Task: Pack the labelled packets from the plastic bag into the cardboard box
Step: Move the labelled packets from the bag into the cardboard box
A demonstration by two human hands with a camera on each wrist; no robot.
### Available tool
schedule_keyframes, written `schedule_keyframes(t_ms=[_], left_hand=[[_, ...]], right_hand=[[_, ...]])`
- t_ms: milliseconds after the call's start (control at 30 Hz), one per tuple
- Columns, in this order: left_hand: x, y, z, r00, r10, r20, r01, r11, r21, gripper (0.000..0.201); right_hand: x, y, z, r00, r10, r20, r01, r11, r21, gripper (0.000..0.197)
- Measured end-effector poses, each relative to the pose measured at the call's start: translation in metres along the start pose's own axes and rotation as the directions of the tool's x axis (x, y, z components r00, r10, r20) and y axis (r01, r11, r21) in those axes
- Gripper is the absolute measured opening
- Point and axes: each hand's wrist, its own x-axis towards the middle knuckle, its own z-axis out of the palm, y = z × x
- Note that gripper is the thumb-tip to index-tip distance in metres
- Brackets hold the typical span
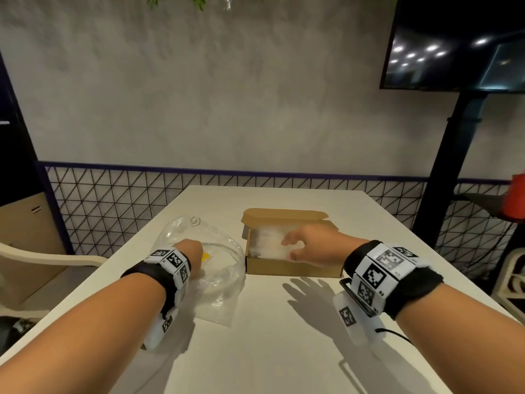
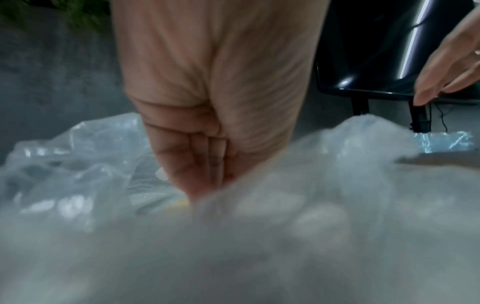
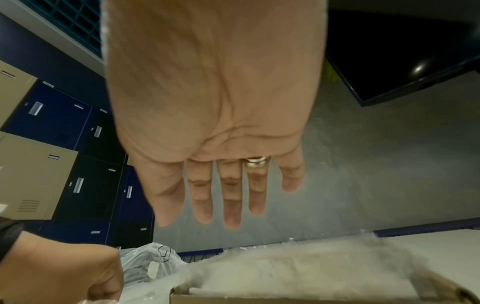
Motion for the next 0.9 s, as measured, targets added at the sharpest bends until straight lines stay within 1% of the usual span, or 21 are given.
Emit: schedule_keyframes(t_ms=[33, 100, 167, 233, 267, 300, 333, 367, 400, 467, 500, 533, 600, 633, 733, 767, 800, 833, 900], left_hand=[[-0.002, 0.0, 0.0, 1.0, -0.006, -0.004, 0.006, 1.0, -0.017, 0.031], [-0.005, 0.001, -0.002, 0.999, -0.004, -0.048, 0.002, 0.999, -0.038, 0.028], [-0.007, 0.0, -0.006, 0.993, -0.005, -0.116, -0.006, 0.995, -0.099, 0.026], [-0.009, 0.0, -0.013, 0.976, -0.028, -0.216, -0.027, 0.968, -0.248, 0.026], [-0.01, 0.001, -0.018, 0.959, -0.045, -0.279, -0.057, 0.935, -0.349, 0.024], [-0.012, 0.003, -0.025, 0.941, -0.075, -0.331, -0.091, 0.883, -0.461, 0.021], [-0.014, 0.005, -0.031, 0.923, -0.108, -0.37, -0.137, 0.806, -0.576, 0.019], [-0.017, 0.008, -0.039, 0.916, -0.129, -0.38, -0.184, 0.706, -0.684, 0.02], [-0.021, 0.011, -0.047, 0.916, -0.135, -0.378, -0.229, 0.597, -0.769, 0.022], [-0.032, 0.021, -0.064, 0.935, -0.105, -0.34, -0.278, 0.382, -0.881, 0.025], [-0.038, 0.027, -0.071, 0.945, -0.073, -0.32, -0.285, 0.301, -0.91, 0.026], [-0.044, 0.033, -0.077, 0.95, -0.04, -0.308, -0.29, 0.241, -0.926, 0.027], [-0.054, 0.045, -0.086, 0.954, 0.029, -0.298, -0.298, 0.17, -0.939, 0.029], [-0.057, 0.051, -0.088, 0.954, 0.067, -0.294, -0.3, 0.138, -0.944, 0.03], [-0.064, 0.063, -0.092, 0.942, 0.2, -0.271, -0.279, 0.01, -0.96, 0.031], [-0.064, 0.064, -0.093, 0.934, 0.235, -0.269, -0.273, -0.017, -0.962, 0.031], [-0.064, 0.063, -0.093, 0.928, 0.259, -0.268, -0.271, -0.024, -0.962, 0.029], [-0.063, 0.061, -0.094, 0.925, 0.27, -0.269, -0.276, -0.012, -0.961, 0.027], [-0.057, 0.052, -0.093, 0.929, 0.262, -0.263, -0.287, 0.06, -0.956, 0.019]], right_hand=[[-0.002, -0.001, 0.0, 1.0, -0.002, 0.003, 0.002, 1.0, 0.003, 0.038], [-0.005, -0.002, 0.0, 1.0, -0.006, 0.011, 0.006, 1.0, 0.007, 0.038], [-0.008, -0.004, -0.001, 1.0, -0.008, 0.02, 0.008, 1.0, -0.003, 0.038], [-0.01, -0.006, -0.003, 1.0, -0.011, 0.019, 0.011, 1.0, -0.011, 0.038], [-0.011, -0.007, -0.004, 1.0, -0.014, 0.017, 0.014, 1.0, -0.012, 0.038], [-0.011, -0.008, -0.004, 1.0, -0.017, 0.014, 0.017, 1.0, -0.015, 0.038], [-0.011, -0.009, -0.004, 1.0, -0.019, 0.01, 0.019, 1.0, -0.02, 0.038], [-0.01, -0.011, -0.004, 1.0, -0.021, 0.002, 0.021, 0.999, -0.027, 0.039], [-0.009, -0.013, -0.004, 1.0, -0.023, -0.01, 0.022, 0.999, -0.028, 0.04], [-0.009, -0.017, -0.003, 0.998, -0.032, -0.054, 0.031, 0.999, -0.005, 0.046], [-0.008, -0.02, -0.003, 0.995, -0.04, -0.086, 0.042, 0.999, 0.019, 0.05], [-0.009, -0.023, -0.003, 0.991, -0.055, -0.123, 0.062, 0.997, 0.05, 0.055], [-0.009, -0.032, -0.004, 0.978, -0.084, -0.191, 0.108, 0.987, 0.122, 0.058], [-0.008, -0.036, -0.004, 0.972, -0.089, -0.217, 0.122, 0.982, 0.143, 0.054], [-0.002, -0.044, -0.001, 0.964, -0.052, -0.262, 0.093, 0.985, 0.145, 0.029], [0.0, -0.044, -0.001, 0.961, -0.025, -0.277, 0.065, 0.988, 0.139, 0.026], [0.0, -0.045, -0.001, 0.956, -0.003, -0.292, 0.042, 0.991, 0.129, 0.028], [0.001, -0.044, -0.001, 0.952, 0.014, -0.305, 0.024, 0.992, 0.12, 0.03], [0.001, -0.04, -0.002, 0.947, 0.024, -0.32, 0.015, 0.993, 0.119, 0.032]])
